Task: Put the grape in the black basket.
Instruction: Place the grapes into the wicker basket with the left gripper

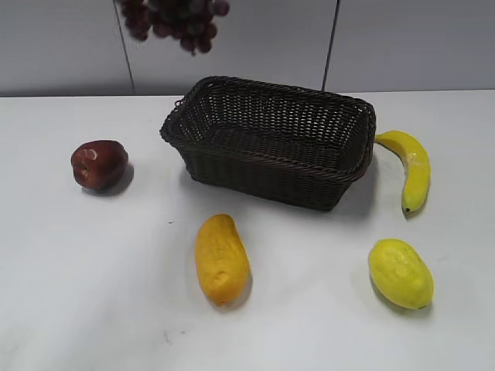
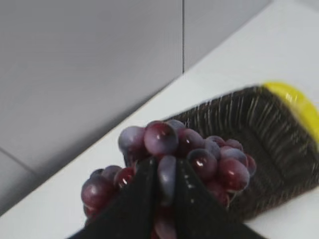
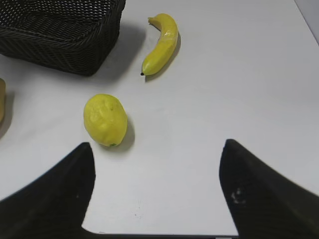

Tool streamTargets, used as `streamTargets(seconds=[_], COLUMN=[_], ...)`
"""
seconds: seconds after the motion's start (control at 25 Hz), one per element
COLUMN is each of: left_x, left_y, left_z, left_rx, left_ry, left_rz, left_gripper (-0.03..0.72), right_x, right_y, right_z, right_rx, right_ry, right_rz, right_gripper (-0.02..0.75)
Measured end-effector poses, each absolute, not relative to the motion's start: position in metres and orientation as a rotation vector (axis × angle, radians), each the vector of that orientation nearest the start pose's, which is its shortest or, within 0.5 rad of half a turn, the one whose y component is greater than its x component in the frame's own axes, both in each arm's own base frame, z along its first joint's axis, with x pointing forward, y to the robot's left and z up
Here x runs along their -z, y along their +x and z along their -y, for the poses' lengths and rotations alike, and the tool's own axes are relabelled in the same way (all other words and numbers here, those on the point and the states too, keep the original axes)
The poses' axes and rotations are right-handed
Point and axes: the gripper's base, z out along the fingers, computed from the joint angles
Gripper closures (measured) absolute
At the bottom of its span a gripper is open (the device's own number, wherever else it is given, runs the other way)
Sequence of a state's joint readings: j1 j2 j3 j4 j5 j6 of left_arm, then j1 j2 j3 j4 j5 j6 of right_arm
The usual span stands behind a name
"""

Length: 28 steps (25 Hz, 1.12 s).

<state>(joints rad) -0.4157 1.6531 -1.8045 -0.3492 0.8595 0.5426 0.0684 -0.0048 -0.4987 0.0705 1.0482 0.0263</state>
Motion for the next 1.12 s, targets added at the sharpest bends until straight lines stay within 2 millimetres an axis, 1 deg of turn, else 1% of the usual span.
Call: streamTargets(seconds=[0.08,0.16,0.24,0.28,0.36,0.56,0.72,0.88,0.92,1.0,1.04,1.12], left_x=[-0.440,-0.442,-0.438,-0.432,-0.417,-0.365,-0.319,-0.275,-0.267,-0.253,-0.247,-0.244], left_y=[0.338,0.346,0.356,0.362,0.372,0.395,0.405,0.412,0.413,0.415,0.415,0.415], left_z=[0.177,0.181,0.186,0.189,0.195,0.217,0.239,0.252,0.253,0.255,0.255,0.255], left_rx=[0.409,0.463,0.504,0.530,0.578,0.661,0.700,0.724,0.727,0.721,0.714,0.712], left_ry=[0.810,0.727,0.663,0.643,0.619,0.627,0.680,0.732,0.744,0.766,0.777,0.788], left_rz=[-1.878,-1.825,-1.804,-1.813,-1.850,-1.989,-2.102,-2.222,-2.245,-2.286,-2.301,-2.314], left_gripper=[0.626,0.626,0.626,0.628,0.628,0.629,0.629,0.623,0.609,0.539,0.493,0.349], right_x=[-0.278,-0.278,-0.278,-0.278,-0.278,-0.278,-0.278,-0.278,-0.278,-0.278,-0.278,-0.278], right_y=[-0.005,-0.005,-0.005,-0.005,-0.005,-0.005,-0.005,-0.005,-0.005,-0.005,-0.005,-0.005], right_z=[-0.005,-0.005,-0.005,-0.005,-0.005,-0.005,-0.005,-0.005,-0.005,-0.005,-0.005,-0.005], right_rx=[-0.144,-0.144,-0.144,-0.144,-0.144,-0.144,-0.144,-0.144,-0.144,-0.144,-0.144,-0.144], right_ry=[-0.046,-0.046,-0.046,-0.046,-0.046,-0.046,-0.046,-0.046,-0.046,-0.046,-0.046,-0.046], right_rz=[-2.029,-2.029,-2.029,-2.029,-2.029,-2.029,-2.029,-2.029,-2.029,-2.029,-2.029,-2.029], right_gripper=[0.148,0.148,0.148,0.148,0.148,0.148,0.148,0.148,0.148,0.148,0.148,0.148])
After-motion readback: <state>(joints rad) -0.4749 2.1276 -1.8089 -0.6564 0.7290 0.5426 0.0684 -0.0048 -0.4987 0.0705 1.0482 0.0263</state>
